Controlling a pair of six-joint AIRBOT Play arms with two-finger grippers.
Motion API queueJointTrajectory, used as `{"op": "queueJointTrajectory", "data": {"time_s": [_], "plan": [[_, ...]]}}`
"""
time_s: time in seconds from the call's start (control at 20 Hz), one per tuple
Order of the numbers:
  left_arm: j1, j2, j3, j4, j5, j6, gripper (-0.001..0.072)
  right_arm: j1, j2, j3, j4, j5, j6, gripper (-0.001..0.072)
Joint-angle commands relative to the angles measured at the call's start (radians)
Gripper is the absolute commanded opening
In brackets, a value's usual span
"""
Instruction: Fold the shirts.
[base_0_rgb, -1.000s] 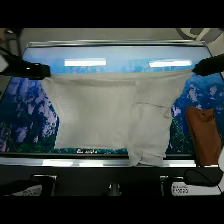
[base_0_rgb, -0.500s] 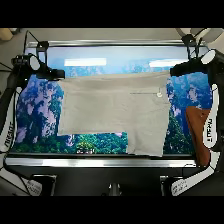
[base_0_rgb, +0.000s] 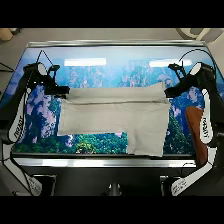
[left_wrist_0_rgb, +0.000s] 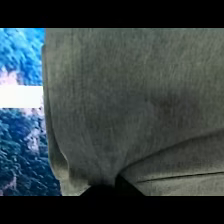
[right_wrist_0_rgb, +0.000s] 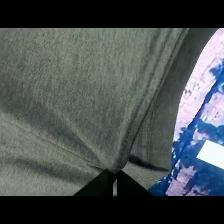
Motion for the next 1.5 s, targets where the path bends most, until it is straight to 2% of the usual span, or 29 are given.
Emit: {"op": "queueJointTrajectory", "data": {"time_s": [0.0, 0.05, 0.1, 0.15, 0.25, 0.4, 0.5, 0.6, 0.7, 0.85, 1.05, 1.15, 1.2, 1.25, 1.3, 1.4, 1.45], "plan": [[-0.002, -0.019, 0.001, -0.134, -0.102, 0.007, 0.0098, -0.001, -0.007, -0.027, 0.009, 0.010, 0.037, 0.0112], [0.000, -0.019, 0.001, -0.138, -0.134, -0.014, 0.0279, -0.007, 0.004, -0.018, 0.003, 0.024, 0.040, 0.0377], [0.009, -0.018, 0.002, -0.139, -0.171, -0.023, 0.0461, -0.017, 0.016, 0.002, 0.002, 0.058, 0.039, 0.0537], [0.024, -0.013, 0.002, -0.135, -0.226, -0.023, 0.0509, -0.034, 0.027, 0.024, 0.003, 0.100, 0.039, 0.0537], [0.065, 0.013, 0.001, -0.135, -0.319, -0.023, 0.0508, -0.089, 0.064, 0.037, 0.013, 0.207, 0.039, 0.0535], [0.108, 0.143, -0.120, -0.131, -0.306, -0.010, 0.0501, -0.157, 0.120, -0.037, 0.011, 0.392, -0.014, 0.0524], [0.127, 0.282, -0.357, -0.115, -0.204, 0.018, 0.0501, -0.167, 0.213, -0.206, 0.016, 0.329, -0.023, 0.0523], [0.152, 0.418, -0.665, -0.108, -0.033, 0.053, 0.0501, -0.162, 0.314, -0.403, 0.056, 0.196, -0.027, 0.0522], [0.176, 0.504, -0.883, -0.113, 0.067, 0.092, 0.0502, -0.160, 0.374, -0.542, 0.089, 0.134, -0.076, 0.0522], [0.192, 0.545, -1.001, -0.124, 0.152, 0.095, 0.0503, -0.160, 0.390, -0.623, 0.089, 0.127, -0.104, 0.0522], [0.179, 0.528, -1.009, -0.250, 0.257, 0.094, 0.0501, -0.161, 0.390, -0.633, 0.087, 0.117, -0.111, 0.0522], [0.156, 0.525, -1.009, -0.256, 0.303, 0.085, 0.0477, -0.161, 0.391, -0.638, 0.086, 0.119, -0.132, 0.0523], [0.148, 0.525, -1.009, -0.256, 0.324, 0.079, 0.0392, -0.161, 0.400, -0.655, 0.093, 0.114, -0.156, 0.0529], [0.142, 0.525, -1.009, -0.256, 0.341, 0.079, 0.0349, -0.162, 0.420, -0.691, 0.106, 0.104, -0.182, 0.0568], [0.134, 0.525, -1.009, -0.256, 0.356, 0.071, 0.0258, -0.163, 0.441, -0.736, 0.103, 0.089, -0.182, 0.0621], [0.126, 0.526, -1.009, -0.256, 0.364, 0.072, 0.0023, -0.163, 0.463, -0.827, 0.098, 0.060, -0.182, 0.0625], [0.124, 0.529, -1.009, -0.256, 0.361, 0.073, 0.0025, -0.163, 0.464, -0.862, 0.113, 0.049, -0.182, 0.0625]]}}
